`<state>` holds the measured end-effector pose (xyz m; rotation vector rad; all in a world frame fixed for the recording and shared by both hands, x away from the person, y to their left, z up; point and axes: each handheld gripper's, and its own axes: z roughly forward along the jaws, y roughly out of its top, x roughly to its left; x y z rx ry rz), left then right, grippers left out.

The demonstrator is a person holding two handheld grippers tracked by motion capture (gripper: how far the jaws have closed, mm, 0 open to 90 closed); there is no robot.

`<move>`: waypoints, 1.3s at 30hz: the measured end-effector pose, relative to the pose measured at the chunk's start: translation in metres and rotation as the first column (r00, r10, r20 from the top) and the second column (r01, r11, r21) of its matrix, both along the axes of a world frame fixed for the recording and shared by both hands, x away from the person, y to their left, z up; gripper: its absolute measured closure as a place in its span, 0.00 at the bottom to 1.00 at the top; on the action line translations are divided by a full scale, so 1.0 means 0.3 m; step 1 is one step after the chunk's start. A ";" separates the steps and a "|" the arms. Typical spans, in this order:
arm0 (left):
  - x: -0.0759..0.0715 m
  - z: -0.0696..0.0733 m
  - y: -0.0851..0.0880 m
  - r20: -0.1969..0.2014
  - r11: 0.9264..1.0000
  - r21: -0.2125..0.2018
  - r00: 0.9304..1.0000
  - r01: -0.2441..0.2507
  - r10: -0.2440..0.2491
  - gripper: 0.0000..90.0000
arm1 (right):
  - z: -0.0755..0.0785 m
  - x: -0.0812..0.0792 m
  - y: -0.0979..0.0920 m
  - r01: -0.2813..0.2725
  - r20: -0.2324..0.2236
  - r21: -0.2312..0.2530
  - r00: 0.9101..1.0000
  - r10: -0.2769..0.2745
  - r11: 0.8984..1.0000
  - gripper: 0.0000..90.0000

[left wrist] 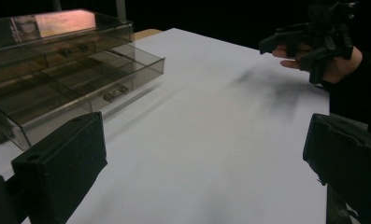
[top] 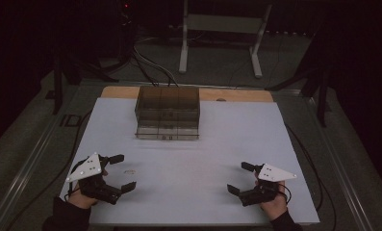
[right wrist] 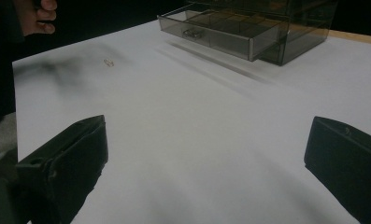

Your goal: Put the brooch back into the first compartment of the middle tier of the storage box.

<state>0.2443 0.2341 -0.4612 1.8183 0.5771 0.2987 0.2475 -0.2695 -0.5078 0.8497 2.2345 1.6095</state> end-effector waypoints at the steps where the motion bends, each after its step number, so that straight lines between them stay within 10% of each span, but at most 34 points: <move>1: 0.005 0.002 0.001 0.001 1.000 0.004 1.000 -0.003 0.003 0.00 | 0.000 0.000 0.001 0.000 0.002 -0.002 1.000 0.000 1.000 0.00; 39: 0.142 -0.120 0.071 -0.083 0.984 0.093 0.983 -0.155 0.162 0.01 | -0.001 0.007 -0.001 -0.005 -0.010 0.009 1.000 0.005 1.000 0.00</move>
